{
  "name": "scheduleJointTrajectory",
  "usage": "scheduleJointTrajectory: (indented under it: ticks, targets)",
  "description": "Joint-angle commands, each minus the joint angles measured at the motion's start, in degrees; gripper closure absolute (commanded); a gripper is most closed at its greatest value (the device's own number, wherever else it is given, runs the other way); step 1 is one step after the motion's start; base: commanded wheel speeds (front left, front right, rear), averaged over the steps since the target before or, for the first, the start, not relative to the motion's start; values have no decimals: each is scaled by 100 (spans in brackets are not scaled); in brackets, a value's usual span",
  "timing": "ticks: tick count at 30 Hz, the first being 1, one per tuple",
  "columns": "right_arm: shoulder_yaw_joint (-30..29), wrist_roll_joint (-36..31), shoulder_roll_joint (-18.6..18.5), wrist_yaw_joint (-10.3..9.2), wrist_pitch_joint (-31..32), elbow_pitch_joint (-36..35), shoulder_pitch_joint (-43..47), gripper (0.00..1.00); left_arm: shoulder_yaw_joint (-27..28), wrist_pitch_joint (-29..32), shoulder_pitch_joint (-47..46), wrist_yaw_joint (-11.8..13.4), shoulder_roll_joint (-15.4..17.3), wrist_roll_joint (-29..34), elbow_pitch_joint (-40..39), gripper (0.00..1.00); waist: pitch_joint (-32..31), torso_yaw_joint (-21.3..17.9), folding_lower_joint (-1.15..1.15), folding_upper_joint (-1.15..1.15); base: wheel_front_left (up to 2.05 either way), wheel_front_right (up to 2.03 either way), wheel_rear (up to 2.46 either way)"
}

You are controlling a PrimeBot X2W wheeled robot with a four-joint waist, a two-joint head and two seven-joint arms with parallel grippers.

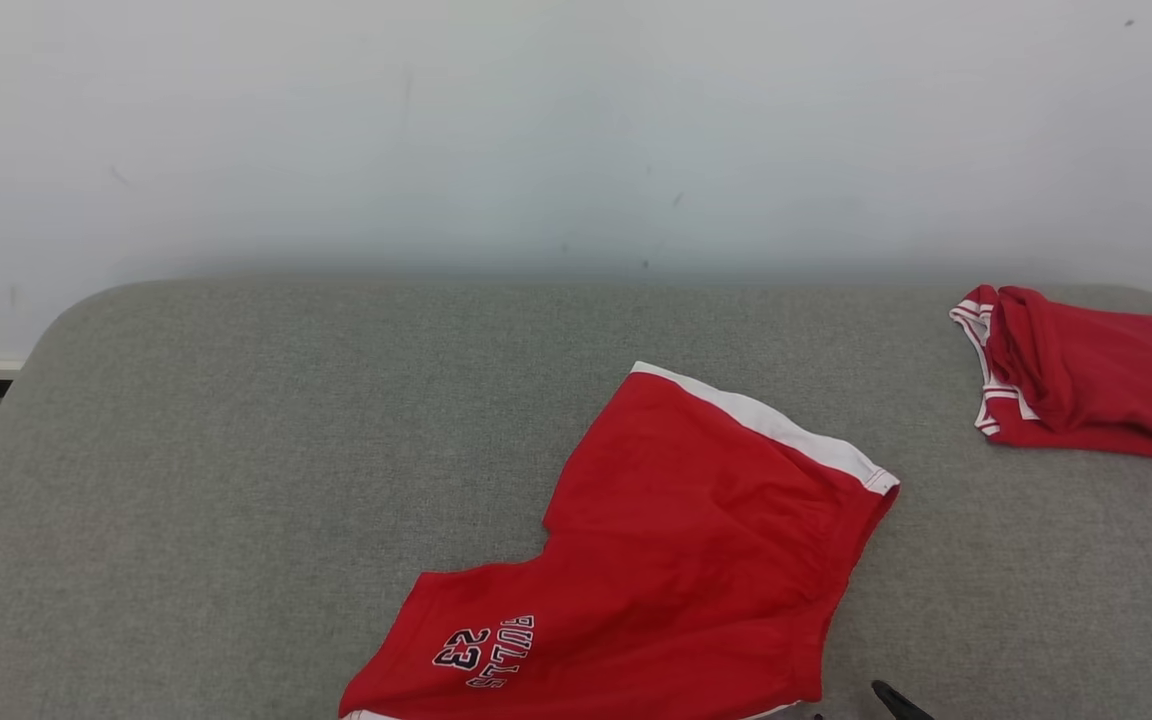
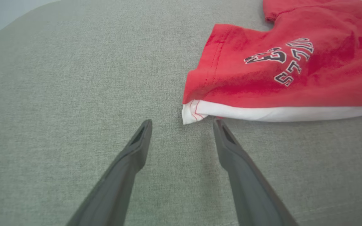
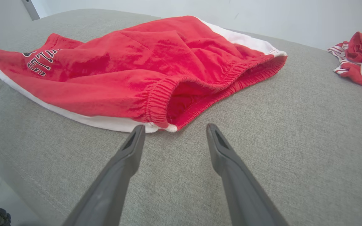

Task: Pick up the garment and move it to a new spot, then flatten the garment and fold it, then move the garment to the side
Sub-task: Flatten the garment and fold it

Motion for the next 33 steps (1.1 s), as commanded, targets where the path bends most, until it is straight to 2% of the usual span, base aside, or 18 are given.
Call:
scheduleJointTrajectory:
  ticks: [1,12,13,14,15,16,17,24,33]
  targets:
    - [92,-21,-64,-16,0,60,-122,0,-30,-17,-135,13,48,-45,36,0,16,7,0,0,0,0,0]
    - [1248,137,-386,-16,0,752,-1169,0,-509,-17,-708,11,218,-405,623,0,212,16,0,0,0,0,0]
    - [1344,163,-397,-16,0,823,-1243,0,-551,-17,-739,11,221,-436,660,5,223,28,0,0,0,0,0]
    - [1436,214,-403,-16,0,894,-1312,0,-616,-17,-777,11,218,-470,696,28,240,44,0,0,0,0,0]
    - [1531,240,-408,-16,-1,947,-1403,60,-671,-17,-832,11,212,-516,728,63,258,62,0,0,0,0,0]
    - [1586,282,-408,-16,-1,969,-1487,92,-737,-17,-885,11,212,-557,754,76,275,79,0,0,0,0,0]
    - [1635,336,-401,-16,0,1012,-1552,100,-788,-17,-933,11,218,-593,780,100,285,91,0,0,0,0,0]
    - [1796,645,-433,-16,0,1018,-1516,100,-930,-17,-925,11,263,-818,771,100,206,113,0,0,0,0,0]
    - [1537,868,-639,-16,-1,138,-1141,100,-967,-17,-447,11,519,-802,-275,100,136,-23,0,0,0,0,0]
